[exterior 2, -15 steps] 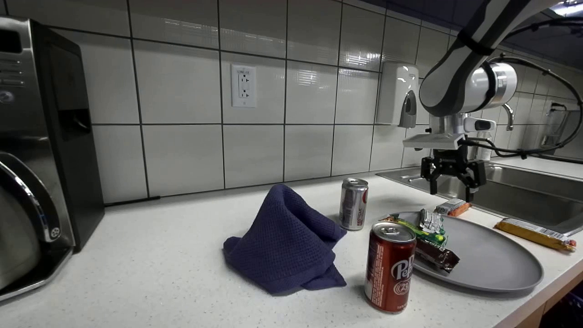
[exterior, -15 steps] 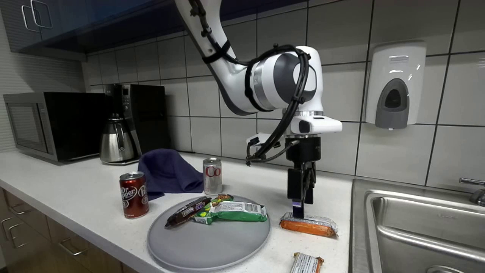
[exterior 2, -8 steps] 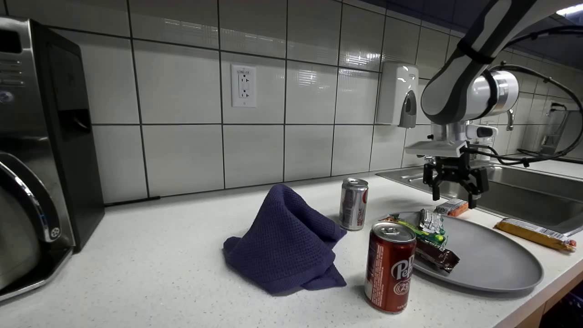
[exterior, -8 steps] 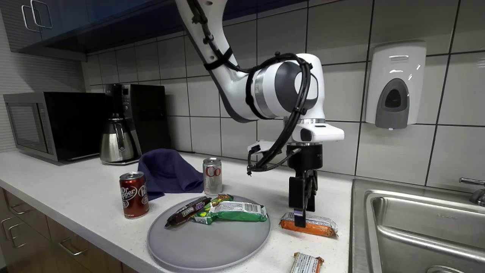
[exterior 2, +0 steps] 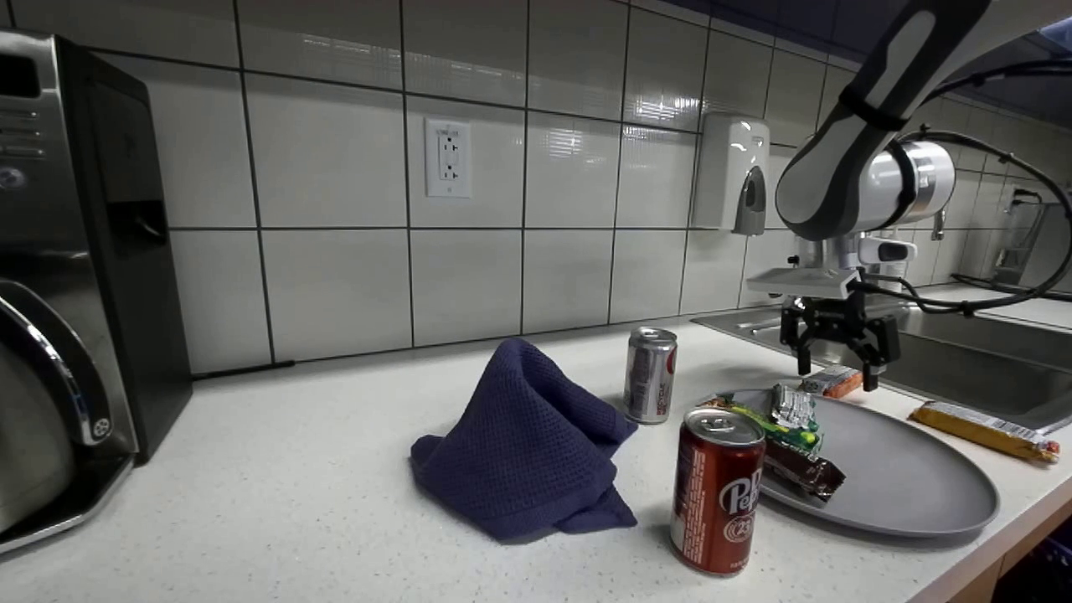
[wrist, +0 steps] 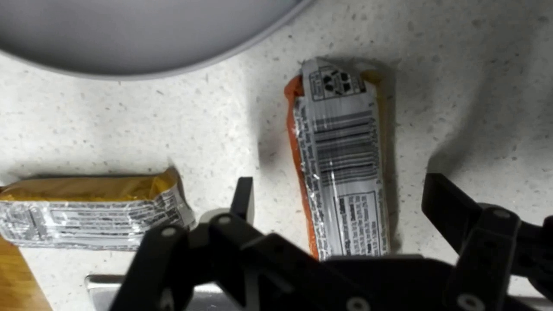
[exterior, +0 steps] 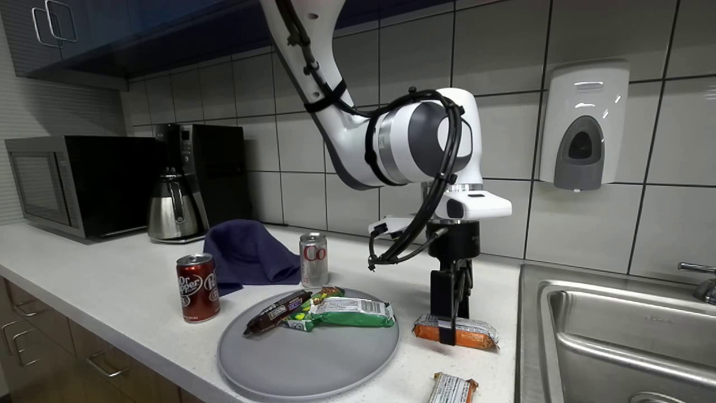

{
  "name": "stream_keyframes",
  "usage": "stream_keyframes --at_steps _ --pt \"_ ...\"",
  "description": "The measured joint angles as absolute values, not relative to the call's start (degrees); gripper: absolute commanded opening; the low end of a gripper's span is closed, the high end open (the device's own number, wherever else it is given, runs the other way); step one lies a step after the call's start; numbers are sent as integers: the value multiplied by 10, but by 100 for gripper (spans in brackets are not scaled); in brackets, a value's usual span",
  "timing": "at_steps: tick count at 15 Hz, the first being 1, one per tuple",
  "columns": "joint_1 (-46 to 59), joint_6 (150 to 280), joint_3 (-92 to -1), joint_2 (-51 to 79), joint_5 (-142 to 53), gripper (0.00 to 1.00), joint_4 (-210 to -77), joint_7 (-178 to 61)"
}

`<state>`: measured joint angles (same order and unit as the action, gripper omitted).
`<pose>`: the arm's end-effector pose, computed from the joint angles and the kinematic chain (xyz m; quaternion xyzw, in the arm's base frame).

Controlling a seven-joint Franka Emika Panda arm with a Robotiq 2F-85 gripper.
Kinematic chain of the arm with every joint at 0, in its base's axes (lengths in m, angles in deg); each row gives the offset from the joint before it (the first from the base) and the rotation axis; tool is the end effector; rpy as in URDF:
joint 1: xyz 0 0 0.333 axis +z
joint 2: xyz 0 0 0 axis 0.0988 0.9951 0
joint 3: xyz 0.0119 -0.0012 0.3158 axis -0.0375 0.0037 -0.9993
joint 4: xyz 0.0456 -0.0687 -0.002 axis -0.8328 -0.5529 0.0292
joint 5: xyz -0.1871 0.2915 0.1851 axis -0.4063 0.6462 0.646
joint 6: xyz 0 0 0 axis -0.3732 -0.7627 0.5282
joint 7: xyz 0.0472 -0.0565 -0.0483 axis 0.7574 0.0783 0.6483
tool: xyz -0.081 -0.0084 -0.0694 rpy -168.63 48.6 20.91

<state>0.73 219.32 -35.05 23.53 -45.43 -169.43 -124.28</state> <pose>0.5461 -0.2051 0.2144 0.7227 -0.6853 -0.0025 0.0898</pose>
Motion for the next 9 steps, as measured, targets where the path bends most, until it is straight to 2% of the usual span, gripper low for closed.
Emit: stream_keyframes --at_steps 1,5,8,9 --pt "7 2193 -350 235 -454 72 -1694 -1243" --pt "7 2193 -348 235 -454 40 -1694 -1243" --pt "7 2195 -348 234 -454 19 -1693 -1243" --pt "7 2195 -348 234 -454 19 -1693 -1243"
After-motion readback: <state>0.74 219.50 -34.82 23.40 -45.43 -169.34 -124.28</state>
